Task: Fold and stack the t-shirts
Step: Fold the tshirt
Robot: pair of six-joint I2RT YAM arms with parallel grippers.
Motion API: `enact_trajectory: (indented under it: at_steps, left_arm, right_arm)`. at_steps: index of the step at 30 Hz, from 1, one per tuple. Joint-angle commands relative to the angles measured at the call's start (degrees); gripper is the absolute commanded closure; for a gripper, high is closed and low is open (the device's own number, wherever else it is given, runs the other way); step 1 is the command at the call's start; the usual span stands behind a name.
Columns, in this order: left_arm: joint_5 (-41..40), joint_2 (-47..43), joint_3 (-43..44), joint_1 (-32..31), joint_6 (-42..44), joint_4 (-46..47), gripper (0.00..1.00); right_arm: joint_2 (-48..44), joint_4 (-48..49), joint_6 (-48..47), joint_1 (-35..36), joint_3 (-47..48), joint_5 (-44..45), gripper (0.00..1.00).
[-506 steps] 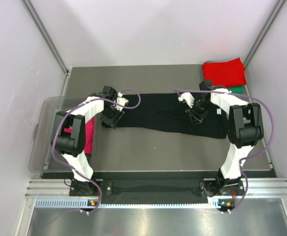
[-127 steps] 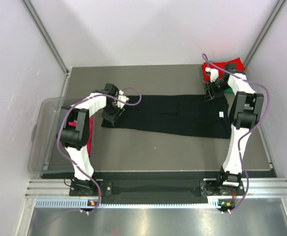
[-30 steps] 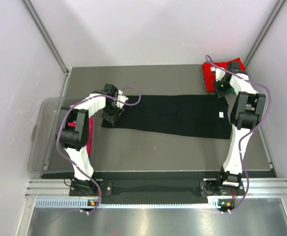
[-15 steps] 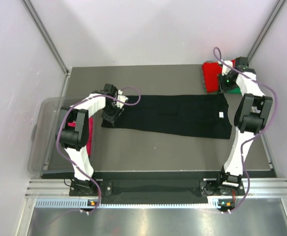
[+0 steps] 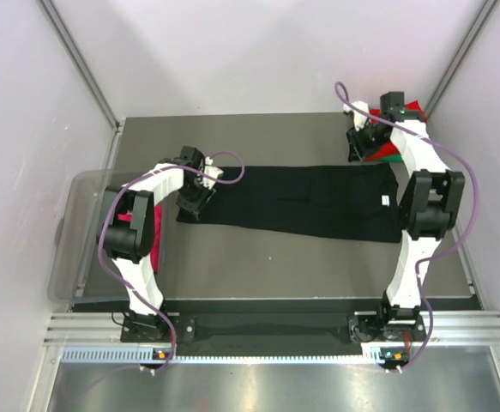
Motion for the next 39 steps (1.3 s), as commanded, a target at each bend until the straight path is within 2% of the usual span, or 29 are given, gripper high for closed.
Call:
enact_trajectory:
  at_steps: [1, 15, 39]
  left_arm:
    - [1.4, -2.1, -1.4, 0.3, -0.8, 0.9, 0.55]
    - [1.6, -1.3, -1.2, 0.3, -0.9, 0.5, 0.55]
    - [1.8, -0.8, -1.8, 0.2, -0.8, 0.7, 0.55]
  right_arm:
    - [3.3, -6.0, -2.2, -0.7, 0.7, 1.6, 0.63]
    - [8.3, -5.3, -0.2, -1.1, 1.6, 8.8, 0.59]
    - [13.5, -5.3, 0.6, -2.6, 5.4, 9.0, 0.59]
